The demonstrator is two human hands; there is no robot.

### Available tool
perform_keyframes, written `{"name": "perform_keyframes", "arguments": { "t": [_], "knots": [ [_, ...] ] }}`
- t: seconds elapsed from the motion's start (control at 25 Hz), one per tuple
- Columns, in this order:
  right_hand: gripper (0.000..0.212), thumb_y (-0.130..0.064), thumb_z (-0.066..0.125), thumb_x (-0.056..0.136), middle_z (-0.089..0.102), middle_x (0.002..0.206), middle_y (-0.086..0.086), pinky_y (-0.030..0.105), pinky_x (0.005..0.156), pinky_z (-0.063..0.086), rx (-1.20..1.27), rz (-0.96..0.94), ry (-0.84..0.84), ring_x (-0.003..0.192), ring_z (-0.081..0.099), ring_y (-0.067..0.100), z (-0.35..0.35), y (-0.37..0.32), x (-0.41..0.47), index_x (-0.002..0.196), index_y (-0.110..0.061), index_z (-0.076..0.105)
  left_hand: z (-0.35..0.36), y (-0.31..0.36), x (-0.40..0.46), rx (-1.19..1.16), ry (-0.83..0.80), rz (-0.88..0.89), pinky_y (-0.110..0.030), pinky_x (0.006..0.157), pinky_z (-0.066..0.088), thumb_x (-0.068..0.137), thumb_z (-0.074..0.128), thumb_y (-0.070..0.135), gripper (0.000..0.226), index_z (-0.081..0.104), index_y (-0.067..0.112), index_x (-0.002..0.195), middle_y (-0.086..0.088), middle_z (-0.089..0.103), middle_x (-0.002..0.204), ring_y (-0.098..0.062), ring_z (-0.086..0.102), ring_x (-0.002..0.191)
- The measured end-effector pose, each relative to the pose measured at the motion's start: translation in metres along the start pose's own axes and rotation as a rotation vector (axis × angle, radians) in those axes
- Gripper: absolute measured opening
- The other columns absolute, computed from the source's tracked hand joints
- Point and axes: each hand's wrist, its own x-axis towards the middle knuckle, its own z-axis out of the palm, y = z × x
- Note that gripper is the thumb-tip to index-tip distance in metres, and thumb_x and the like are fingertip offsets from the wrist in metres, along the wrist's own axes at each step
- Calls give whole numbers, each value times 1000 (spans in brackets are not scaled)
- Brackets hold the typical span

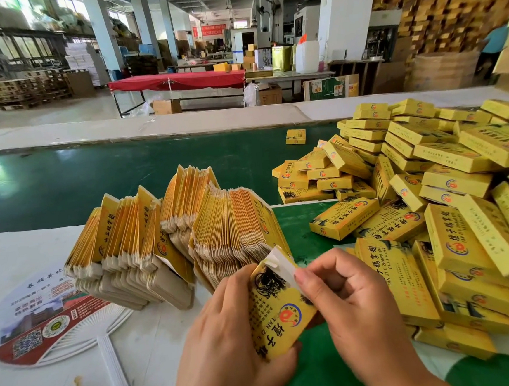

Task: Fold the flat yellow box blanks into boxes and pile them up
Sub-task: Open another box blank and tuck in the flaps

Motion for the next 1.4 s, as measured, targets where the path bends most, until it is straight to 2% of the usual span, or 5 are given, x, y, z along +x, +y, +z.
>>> {"name": "perform_keyframes", "arguments": {
  "t": [0.44, 0.64, 0.88, 1.24, 1.4],
  "knots": [
    [17, -46, 71, 83, 71, 66, 0, 50, 49, 55, -134, -47, -89, 56, 65, 20, -5, -2, -1, 83, -30, 75, 7, -7, -3, 56, -49, -20, 12, 82, 17, 55, 53, 82, 100, 17, 45, 140, 34, 34, 115, 14, 37, 105],
    [14, -36, 70, 83, 73, 78, -15, 16, 55, 51, -273, -169, -76, 69, 68, 6, -4, -6, -2, 92, -29, 79, 7, -4, -3, 63, 3, -56, 7, 73, 25, 54, 57, 80, 94, 30, 39, 135, 30, 41, 107, 11, 43, 93],
    [15, -18, 74, 84, 69, 62, 7, 53, 53, 54, -81, 46, -132, 59, 66, 30, -5, -7, -1, 70, -20, 71, 7, -3, -4, 129, 35, 46, -9, 79, 38, 53, 65, 65, 87, 49, 27, 129, 20, 60, 102, 0, 60, 88],
    [27, -35, 63, 87, 75, 104, -10, 18, 75, 57, -435, -391, -169, 93, 69, -1, 2, -9, -6, 101, -17, 78, 8, -8, -6, 64, 104, -24, -16, 83, 41, 62, 59, 64, 83, 37, 31, 135, 24, 47, 111, 2, 56, 99],
    [17, -34, 69, 86, 73, 88, -19, 10, 63, 53, -293, -201, -140, 78, 69, -3, 4, -6, -6, 101, -28, 74, 5, -6, -7, -78, 23, -55, -8, 89, 39, 58, 59, 77, 96, 17, 52, 140, 35, 43, 119, 11, 51, 107]
  ]
}}
